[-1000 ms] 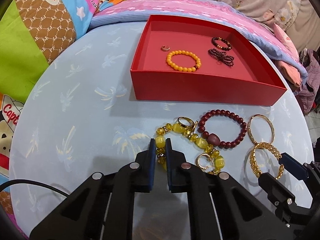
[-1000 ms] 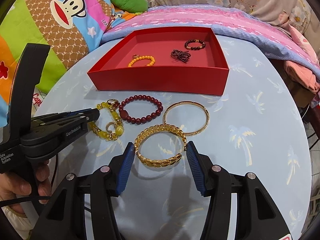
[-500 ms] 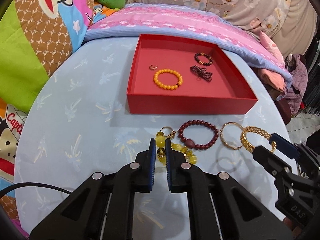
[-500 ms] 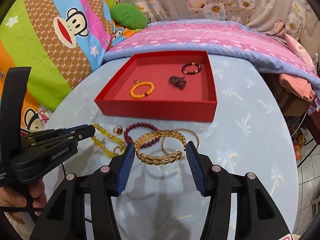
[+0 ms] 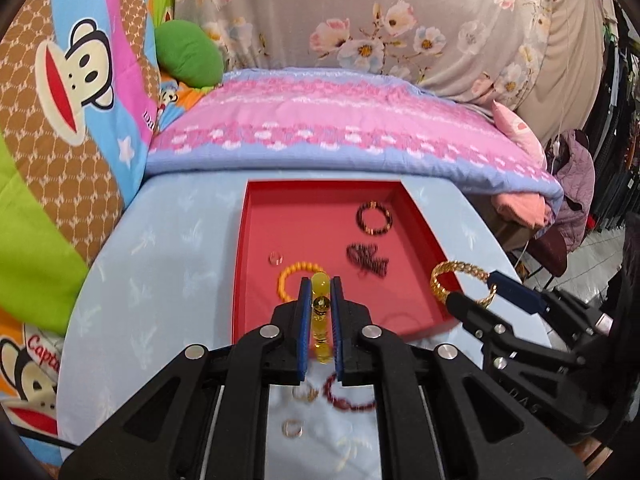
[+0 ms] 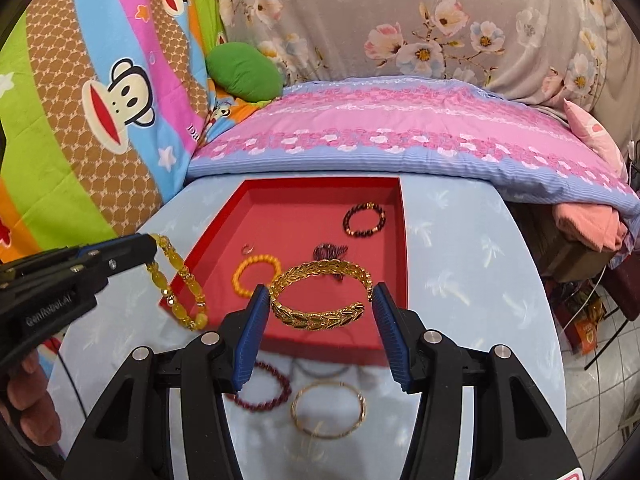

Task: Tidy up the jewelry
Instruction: 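Carry the yellow bracelet in the left tool while the right tool carries the bangle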

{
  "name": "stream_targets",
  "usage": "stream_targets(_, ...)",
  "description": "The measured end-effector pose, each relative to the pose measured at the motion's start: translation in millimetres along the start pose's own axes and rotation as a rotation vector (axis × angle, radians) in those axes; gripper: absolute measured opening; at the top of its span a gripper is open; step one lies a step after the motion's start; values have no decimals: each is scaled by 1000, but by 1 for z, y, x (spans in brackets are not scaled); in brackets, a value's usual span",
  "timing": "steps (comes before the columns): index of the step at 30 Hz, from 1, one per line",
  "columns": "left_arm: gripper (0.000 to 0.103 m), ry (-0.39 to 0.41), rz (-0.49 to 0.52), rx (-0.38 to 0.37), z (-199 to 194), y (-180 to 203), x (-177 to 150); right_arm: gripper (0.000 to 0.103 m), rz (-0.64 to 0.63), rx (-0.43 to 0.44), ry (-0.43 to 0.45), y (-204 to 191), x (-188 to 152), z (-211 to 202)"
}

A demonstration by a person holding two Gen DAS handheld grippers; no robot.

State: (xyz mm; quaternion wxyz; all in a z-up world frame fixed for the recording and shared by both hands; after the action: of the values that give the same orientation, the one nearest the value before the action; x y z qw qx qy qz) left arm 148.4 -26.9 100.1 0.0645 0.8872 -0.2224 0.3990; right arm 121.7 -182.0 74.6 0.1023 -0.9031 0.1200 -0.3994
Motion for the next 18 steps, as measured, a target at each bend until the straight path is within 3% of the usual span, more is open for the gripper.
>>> stream_targets(7, 9, -21, -12, 5, 41, -7, 16, 51, 17, -11, -18, 1, 19, 38)
stream_targets(18, 9, -117, -47, 7, 91, -24, -7, 53, 10, -55, -98, 5, 6, 83)
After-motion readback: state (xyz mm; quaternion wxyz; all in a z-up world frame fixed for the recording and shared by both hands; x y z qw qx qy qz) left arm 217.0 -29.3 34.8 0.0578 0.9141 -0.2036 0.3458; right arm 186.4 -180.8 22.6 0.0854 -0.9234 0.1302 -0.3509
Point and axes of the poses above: each gripper's, at about its wrist camera, not at the fingertips, and z roughly the way its jaws point, y to its right, x to its top, the point moved 2 cm from there along z, roughly the way its jaws point, and after that the axes turned 13 degrees about z, right-handed, at the moved point
